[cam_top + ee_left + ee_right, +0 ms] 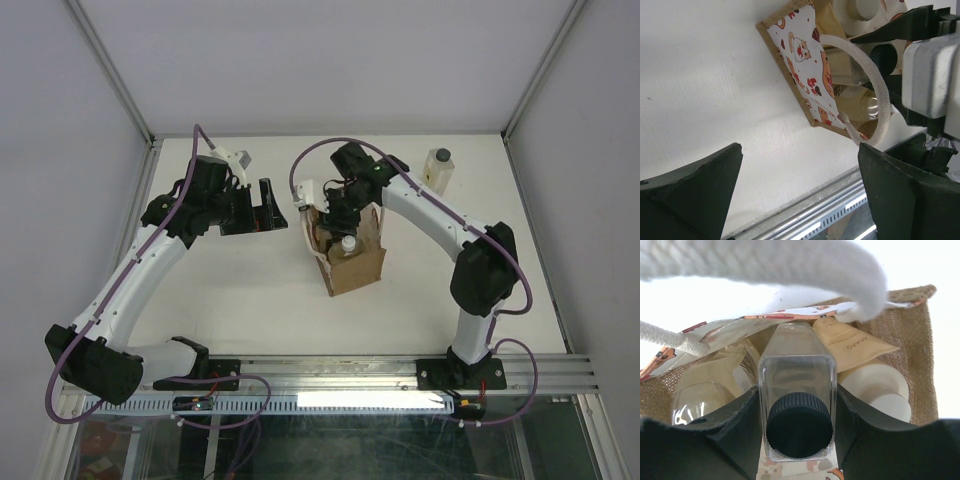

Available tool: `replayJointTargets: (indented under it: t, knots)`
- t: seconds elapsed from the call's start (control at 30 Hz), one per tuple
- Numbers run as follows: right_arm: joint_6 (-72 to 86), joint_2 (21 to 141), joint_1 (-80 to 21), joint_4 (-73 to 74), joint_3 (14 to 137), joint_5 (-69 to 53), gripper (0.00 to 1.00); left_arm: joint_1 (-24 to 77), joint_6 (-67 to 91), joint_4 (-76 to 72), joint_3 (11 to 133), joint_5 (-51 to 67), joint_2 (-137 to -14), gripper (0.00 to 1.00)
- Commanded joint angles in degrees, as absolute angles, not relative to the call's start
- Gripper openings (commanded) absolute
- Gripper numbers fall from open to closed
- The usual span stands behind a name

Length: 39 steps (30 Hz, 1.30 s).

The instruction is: Take the personal care products out of the canvas bag

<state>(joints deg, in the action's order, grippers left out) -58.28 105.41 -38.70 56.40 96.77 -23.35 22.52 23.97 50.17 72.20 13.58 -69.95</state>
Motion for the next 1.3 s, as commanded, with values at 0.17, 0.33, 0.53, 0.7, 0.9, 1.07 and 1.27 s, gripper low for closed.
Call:
replayJointTargets:
  t: [0.17, 0.33, 0.53, 0.7, 0.9, 1.07, 1.27]
  knots:
    - [-42.0, 94.0, -35.3, 42.8, 98.1, -29.9, 0.0, 22.7, 24.0, 47.9, 73.0, 15.1, -69.0, 0.98]
    - [-32.4, 93.2, -34.8, 41.8, 99.7, -27.5, 0.0, 22.7, 23.8, 47.6, 72.9, 15.3, -69.7, 0.98]
    - [-21.8, 91.9, -34.8, 43.6, 101.6, -21.9, 0.0, 22.7, 23.8, 46.9, 72.8, 15.6, -70.2, 0.98]
    - [-13.3, 90.0, -34.6, 44.9, 102.9, -14.8, 0.0, 22.7, 24.0, 46.5, 72.9, 16.0, -70.8, 0.98]
    - [-5.9, 91.4, -34.2, 52.9, 111.1, -8.1, 0.0, 22.7, 24.1, 45.8, 72.8, 16.8, -71.5, 0.98]
    - [2.1, 90.1, -32.9, 55.0, 114.7, -6.4, 0.0, 22.7, 24.5, 45.3, 72.7, 17.6, -72.0, 0.98]
    - [12.0, 86.6, -28.2, 54.2, 115.3, -8.9, 0.0, 22.7, 24.7, 45.0, 72.8, 18.2, -72.7, 0.98]
